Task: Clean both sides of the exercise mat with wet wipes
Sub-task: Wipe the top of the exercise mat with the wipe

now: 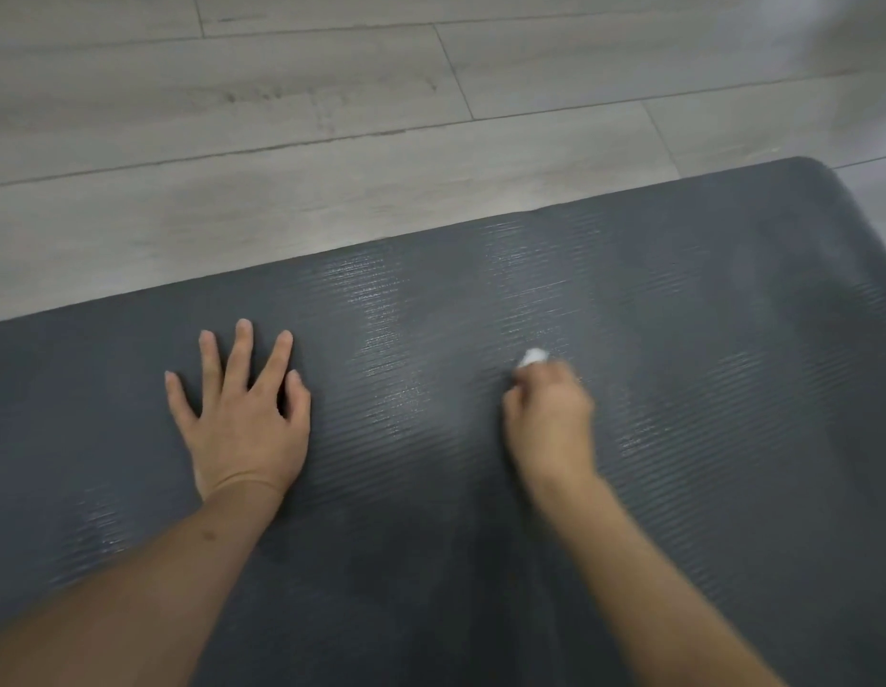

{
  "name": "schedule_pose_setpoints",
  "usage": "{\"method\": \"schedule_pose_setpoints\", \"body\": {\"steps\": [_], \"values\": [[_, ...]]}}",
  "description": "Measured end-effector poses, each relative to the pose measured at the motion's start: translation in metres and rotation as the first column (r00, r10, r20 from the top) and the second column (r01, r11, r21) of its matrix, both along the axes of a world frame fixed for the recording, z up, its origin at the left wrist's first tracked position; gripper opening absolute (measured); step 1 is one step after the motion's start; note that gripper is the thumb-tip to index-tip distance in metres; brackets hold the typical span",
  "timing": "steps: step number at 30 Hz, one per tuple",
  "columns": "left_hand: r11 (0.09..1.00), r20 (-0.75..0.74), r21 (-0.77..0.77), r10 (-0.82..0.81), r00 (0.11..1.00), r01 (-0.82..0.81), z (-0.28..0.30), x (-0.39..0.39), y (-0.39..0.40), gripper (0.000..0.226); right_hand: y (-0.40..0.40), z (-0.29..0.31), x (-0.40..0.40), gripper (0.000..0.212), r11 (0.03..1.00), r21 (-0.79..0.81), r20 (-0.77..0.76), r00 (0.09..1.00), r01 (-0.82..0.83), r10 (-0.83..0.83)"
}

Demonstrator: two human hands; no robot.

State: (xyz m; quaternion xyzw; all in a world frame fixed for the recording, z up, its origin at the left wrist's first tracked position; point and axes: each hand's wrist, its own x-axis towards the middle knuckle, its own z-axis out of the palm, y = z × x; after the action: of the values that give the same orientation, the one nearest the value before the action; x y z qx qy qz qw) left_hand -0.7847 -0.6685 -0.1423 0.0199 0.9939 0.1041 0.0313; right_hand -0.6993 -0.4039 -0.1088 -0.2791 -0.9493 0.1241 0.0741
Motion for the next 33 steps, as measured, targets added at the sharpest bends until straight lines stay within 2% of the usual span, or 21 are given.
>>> {"method": "schedule_pose_setpoints", "body": {"steps": [2,3,5,7,9,11,13,14,16,18,20,22,25,27,28,30,33], "values": [[1.0,-0.002,0.001,0.0,1.0,0.0,0.0,0.0,0.0,0.049,-0.072,-0.01,0.009,0.014,0.964,-0.107,-0.056,0.97,-0.243,0.238],[1.0,-0.004,0.001,0.0,1.0,0.0,0.0,0.0,0.001,0.049,-0.096,-0.01,0.015,0.01,0.912,-0.137,-0.076,0.922,-0.386,0.379],[1.0,-0.006,-0.001,0.002,1.0,-0.002,0.0,0.0,0.0,0.049,-0.092,-0.011,0.02,0.01,0.826,-0.185,-0.107,0.847,-0.532,0.521],[1.0,-0.007,-0.003,-0.001,1.0,0.001,0.0,0.0,0.001,0.049,-0.035,-0.007,0.017,0.013,0.894,-0.134,-0.069,0.904,-0.428,0.422],[1.0,0.0,-0.004,-0.002,1.0,0.002,0.0,0.0,0.001,0.049,0.04,0.003,0.019,0.011,0.987,-0.023,-0.005,0.987,-0.158,0.158],[1.0,0.0,-0.005,0.005,1.0,-0.005,0.0,0.0,0.001,0.05,0.087,0.015,0.03,0.011,0.996,-0.001,-0.019,0.996,0.084,-0.084],[1.0,-0.001,0.007,0.009,1.0,-0.009,0.001,0.0,0.002,0.049,0.068,0.012,0.032,0.014,0.983,0.023,-0.056,0.982,0.181,-0.18],[1.0,-0.001,0.013,0.008,1.0,-0.008,0.001,0.0,0.001,0.049,0.04,0.004,0.031,0.014,0.987,0.014,-0.076,0.985,0.158,-0.156],[1.0,-0.003,0.011,0.004,1.0,-0.004,0.001,0.0,0.001,0.049,-0.033,-0.011,0.027,0.015,0.997,-0.047,-0.12,0.991,-0.064,0.058],[1.0,-0.005,0.004,-0.004,1.0,0.004,0.001,0.0,0.0,0.049,-0.094,-0.015,0.035,0.014,0.918,-0.11,-0.118,0.922,-0.382,0.369],[1.0,-0.005,0.009,-0.005,1.0,0.005,0.001,0.0,-0.001,0.049,-0.092,-0.013,0.043,0.013,0.823,-0.176,-0.133,0.842,-0.539,0.523],[1.0,-0.012,0.019,-0.002,1.0,0.003,0.0,0.0,0.0,0.049,-0.04,-0.008,0.041,0.017,0.874,-0.141,-0.11,0.885,-0.465,0.452],[1.0,-0.013,0.012,0.001,1.0,-0.001,-0.001,0.0,0.002,0.049,0.053,0.002,0.039,0.015,0.994,-0.023,-0.072,0.992,-0.11,0.108],[1.0,-0.011,0.006,0.001,1.0,-0.001,-0.001,0.0,0.001,0.049,0.072,0.006,0.041,0.014,0.992,-0.043,-0.072,0.99,0.119,-0.122],[1.0,-0.009,0.005,-0.001,1.0,0.001,-0.001,0.0,0.001,0.05,0.063,0.004,0.042,0.015,0.985,-0.043,-0.079,0.982,0.168,-0.171],[1.0,-0.004,-0.004,-0.002,1.0,0.002,-0.001,0.0,0.0,0.05,0.018,-0.005,0.04,0.015,0.989,-0.072,-0.123,0.983,0.132,-0.14],[1.0,-0.002,-0.01,-0.009,1.0,0.009,-0.002,-0.001,0.0,0.05,-0.072,-0.019,0.028,0.014,0.978,-0.132,-0.193,0.972,-0.159,0.132]]}}
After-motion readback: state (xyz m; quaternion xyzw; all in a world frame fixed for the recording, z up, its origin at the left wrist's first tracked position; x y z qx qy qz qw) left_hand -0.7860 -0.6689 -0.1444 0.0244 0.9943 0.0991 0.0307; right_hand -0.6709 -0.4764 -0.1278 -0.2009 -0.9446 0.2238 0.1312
